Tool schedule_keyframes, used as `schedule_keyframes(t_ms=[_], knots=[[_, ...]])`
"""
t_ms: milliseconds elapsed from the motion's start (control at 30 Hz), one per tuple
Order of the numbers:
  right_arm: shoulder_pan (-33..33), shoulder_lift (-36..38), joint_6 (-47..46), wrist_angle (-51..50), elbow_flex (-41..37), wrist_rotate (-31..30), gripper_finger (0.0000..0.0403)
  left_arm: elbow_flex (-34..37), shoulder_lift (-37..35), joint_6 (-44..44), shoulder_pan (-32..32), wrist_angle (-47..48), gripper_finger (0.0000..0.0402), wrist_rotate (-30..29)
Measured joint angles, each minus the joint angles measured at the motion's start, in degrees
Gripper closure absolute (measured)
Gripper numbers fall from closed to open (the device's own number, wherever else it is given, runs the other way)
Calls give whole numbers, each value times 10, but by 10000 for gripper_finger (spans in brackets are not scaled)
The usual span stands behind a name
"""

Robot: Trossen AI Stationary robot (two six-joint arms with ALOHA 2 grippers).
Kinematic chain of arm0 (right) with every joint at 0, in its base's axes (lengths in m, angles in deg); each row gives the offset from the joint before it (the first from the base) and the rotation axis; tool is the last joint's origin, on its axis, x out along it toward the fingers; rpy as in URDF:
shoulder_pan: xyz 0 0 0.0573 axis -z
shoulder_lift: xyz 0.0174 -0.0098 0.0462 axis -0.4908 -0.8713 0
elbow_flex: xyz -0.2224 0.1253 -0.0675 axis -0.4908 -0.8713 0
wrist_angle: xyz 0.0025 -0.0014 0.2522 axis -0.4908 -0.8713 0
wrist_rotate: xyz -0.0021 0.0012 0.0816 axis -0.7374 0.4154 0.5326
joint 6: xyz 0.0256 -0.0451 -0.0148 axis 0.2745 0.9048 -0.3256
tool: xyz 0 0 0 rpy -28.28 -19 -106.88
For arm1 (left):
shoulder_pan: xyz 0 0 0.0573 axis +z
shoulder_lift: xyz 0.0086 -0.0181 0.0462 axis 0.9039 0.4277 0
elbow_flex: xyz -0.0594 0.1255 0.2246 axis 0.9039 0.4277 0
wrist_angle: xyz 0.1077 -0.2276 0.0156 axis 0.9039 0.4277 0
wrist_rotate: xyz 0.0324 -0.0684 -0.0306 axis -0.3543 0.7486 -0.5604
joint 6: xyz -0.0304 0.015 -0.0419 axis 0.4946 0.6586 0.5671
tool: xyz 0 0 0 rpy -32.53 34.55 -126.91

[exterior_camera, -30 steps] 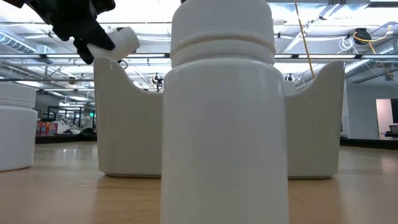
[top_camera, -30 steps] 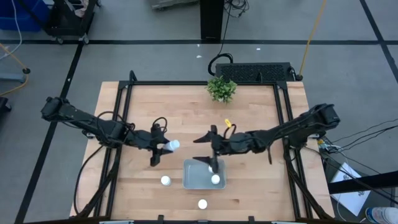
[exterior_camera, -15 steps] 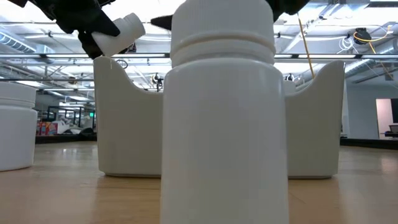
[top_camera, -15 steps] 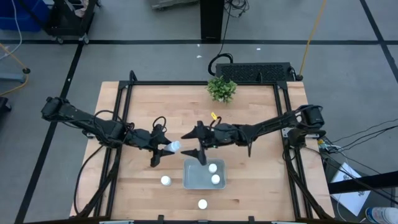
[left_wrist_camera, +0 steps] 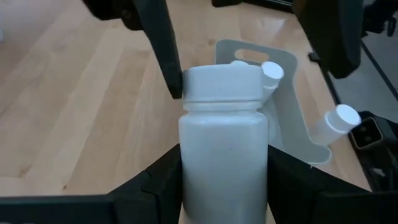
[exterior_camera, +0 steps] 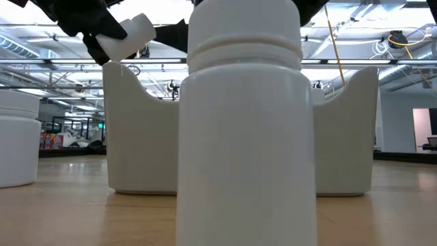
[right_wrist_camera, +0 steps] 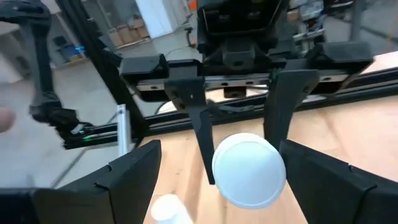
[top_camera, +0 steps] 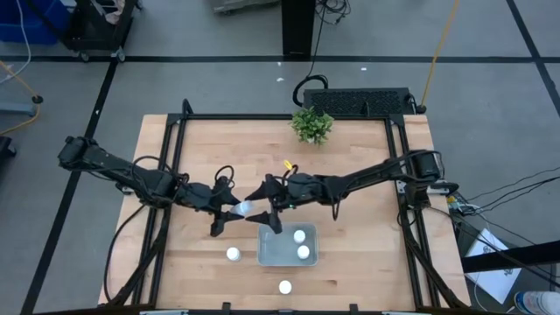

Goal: Pick and place pill bottles into a basket
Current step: Put the white pill bottle into the gray bin

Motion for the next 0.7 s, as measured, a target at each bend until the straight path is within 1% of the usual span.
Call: schedule_keyframes(t_ms=[267, 367, 500, 700], knots=[[3, -9, -7, -3, 5, 9, 85, 0, 0, 1, 0, -1, 211, 1], [3, -9, -9, -5, 5, 9, 95, 0, 0, 1, 1, 0, 211, 1], [7, -9, -11, -18, 5, 9, 136, 0, 0, 1, 1, 2, 211, -2], [8, -9, -11, -21, 5, 6, 225, 0, 0, 0, 0, -1, 211, 2]])
